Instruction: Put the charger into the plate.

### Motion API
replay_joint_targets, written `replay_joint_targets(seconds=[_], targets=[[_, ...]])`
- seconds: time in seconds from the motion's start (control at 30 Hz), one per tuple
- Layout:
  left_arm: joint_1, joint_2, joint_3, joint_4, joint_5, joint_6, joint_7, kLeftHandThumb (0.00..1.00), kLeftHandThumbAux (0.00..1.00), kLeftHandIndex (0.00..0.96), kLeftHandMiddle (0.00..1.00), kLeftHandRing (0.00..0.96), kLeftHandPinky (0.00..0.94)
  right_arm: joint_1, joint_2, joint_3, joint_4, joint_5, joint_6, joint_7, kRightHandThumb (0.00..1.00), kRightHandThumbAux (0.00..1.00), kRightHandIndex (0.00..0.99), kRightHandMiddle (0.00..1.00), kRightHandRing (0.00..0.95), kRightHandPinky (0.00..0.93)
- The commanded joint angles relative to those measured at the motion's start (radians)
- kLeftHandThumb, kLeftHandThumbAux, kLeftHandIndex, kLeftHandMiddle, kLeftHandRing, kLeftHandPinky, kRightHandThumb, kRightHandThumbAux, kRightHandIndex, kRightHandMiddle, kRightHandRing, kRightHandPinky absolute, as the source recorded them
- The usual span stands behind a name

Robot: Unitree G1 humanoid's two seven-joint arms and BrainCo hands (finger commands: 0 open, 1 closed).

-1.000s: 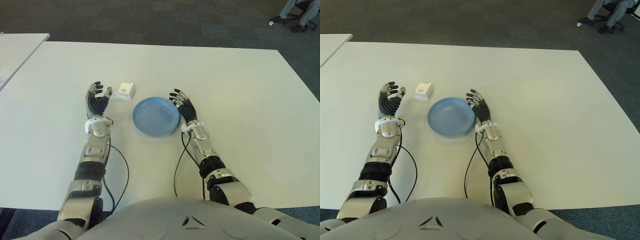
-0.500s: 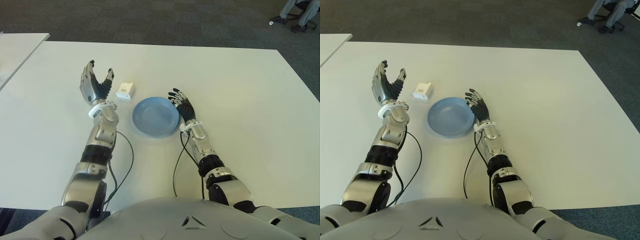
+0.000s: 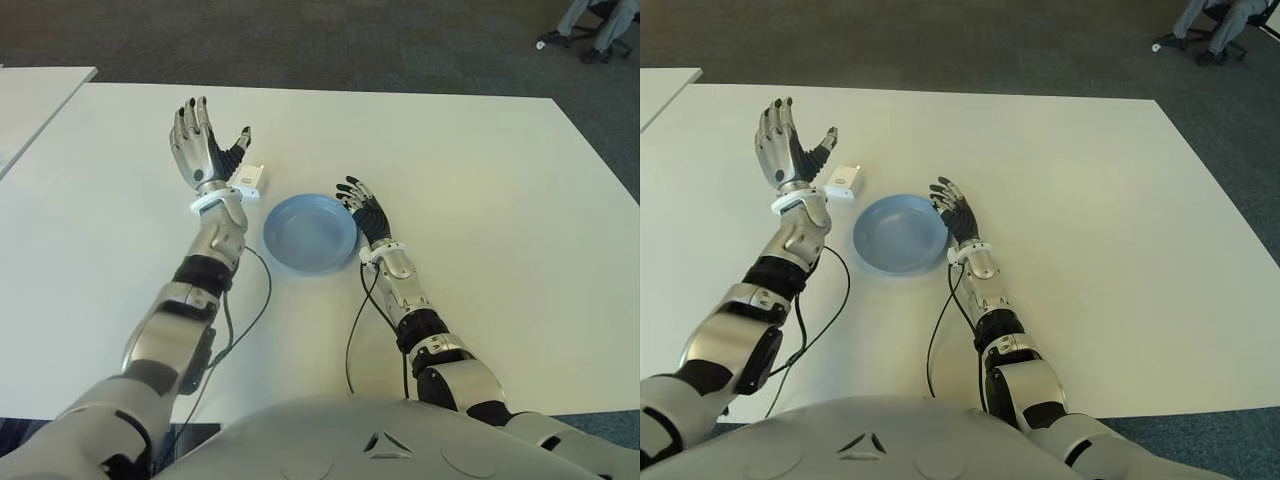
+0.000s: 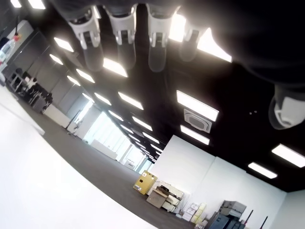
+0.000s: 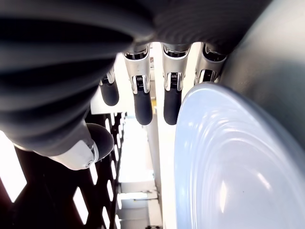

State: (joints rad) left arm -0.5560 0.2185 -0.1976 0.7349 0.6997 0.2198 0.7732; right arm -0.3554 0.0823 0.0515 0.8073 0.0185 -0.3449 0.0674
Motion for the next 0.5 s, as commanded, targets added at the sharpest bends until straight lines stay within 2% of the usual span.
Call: replay_joint_targets(seconds=[0.03,0.2,0.5], targets=[[-0.059,0.012,-0.074,0.107,0.042,0.016,-0.05,0.455,0.287,0.017,0.013,0.012,0.021,0.029,0.012,-0.003,0.02,-0.006,0.049,-0.007,0.0,0.599,0.1,0.213,0.188,0.151],[-0.126,0.009,-0.176,0.253,0.085,0.031,-0.144,0.383,0.254,0.002,0.001,0.001,0.002,0.032,0.016,-0.002,0.011,-0.004,0.058,-0.009,0.0,0.598,0.097,0.215,0.19,0.16],[-0.165,0.022,-0.276,0.386,0.096,0.008,-0.25,0.301,0.213,0.0,0.0,0.0,0.0,0.036,0.019,-0.003,0.008,-0.002,0.053,-0.01,0.0,0.606,0.113,0.231,0.208,0.181]])
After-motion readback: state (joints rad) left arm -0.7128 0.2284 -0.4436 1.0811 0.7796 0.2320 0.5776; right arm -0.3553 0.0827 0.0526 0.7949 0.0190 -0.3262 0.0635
